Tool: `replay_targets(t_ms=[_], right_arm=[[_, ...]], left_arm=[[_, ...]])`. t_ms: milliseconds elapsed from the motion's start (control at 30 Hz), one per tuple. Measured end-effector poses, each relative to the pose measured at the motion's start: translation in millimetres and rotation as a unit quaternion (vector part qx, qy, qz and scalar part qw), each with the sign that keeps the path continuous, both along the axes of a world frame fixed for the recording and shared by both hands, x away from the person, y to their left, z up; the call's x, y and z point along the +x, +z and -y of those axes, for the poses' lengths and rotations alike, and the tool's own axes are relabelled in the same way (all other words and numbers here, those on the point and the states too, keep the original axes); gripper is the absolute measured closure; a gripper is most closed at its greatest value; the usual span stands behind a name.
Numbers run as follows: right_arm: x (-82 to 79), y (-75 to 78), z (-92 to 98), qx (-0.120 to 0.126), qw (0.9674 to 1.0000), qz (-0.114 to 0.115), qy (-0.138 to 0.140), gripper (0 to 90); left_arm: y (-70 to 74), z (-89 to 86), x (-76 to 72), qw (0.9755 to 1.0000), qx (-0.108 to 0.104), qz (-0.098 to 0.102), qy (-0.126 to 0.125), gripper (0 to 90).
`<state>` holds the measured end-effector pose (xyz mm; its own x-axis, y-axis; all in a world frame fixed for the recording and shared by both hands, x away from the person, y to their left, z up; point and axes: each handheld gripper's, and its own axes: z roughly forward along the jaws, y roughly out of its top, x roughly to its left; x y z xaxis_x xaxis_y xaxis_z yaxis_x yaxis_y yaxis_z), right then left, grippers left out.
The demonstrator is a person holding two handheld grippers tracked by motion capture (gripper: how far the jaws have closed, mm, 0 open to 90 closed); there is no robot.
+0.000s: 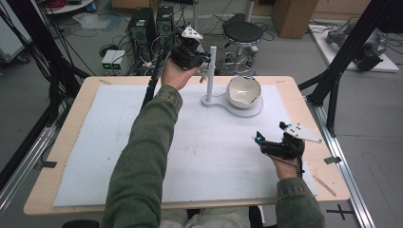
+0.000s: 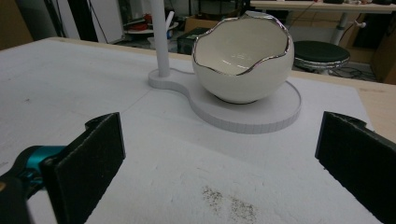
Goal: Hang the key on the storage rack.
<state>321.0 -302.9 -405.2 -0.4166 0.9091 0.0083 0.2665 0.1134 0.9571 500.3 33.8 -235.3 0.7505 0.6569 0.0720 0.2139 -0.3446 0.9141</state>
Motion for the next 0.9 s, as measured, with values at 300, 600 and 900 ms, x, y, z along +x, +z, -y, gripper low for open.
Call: replay_targets(t_ms=[300, 600, 900], right_arm=[[-1.1, 0.3, 0.5, 0.004, 1.0000, -0.002, 0.001, 0.4], [-0.2, -0.4, 0.9, 0.006, 1.0000, -0.001, 0.001, 0.4], [0.6, -0.7, 1.3, 0.008, 1.0000, -0.003, 0.001, 0.4]], left_arm=[[-3.5, 21.0, 8.3, 0.9998, -0.006, 0.007, 0.018, 88.0], [-9.6, 33.3, 11.6, 0.9998, -0.004, 0.007, 0.017, 87.9], [-14.5, 34.9, 17.2, 0.9993, -0.007, 0.006, 0.037, 87.9]])
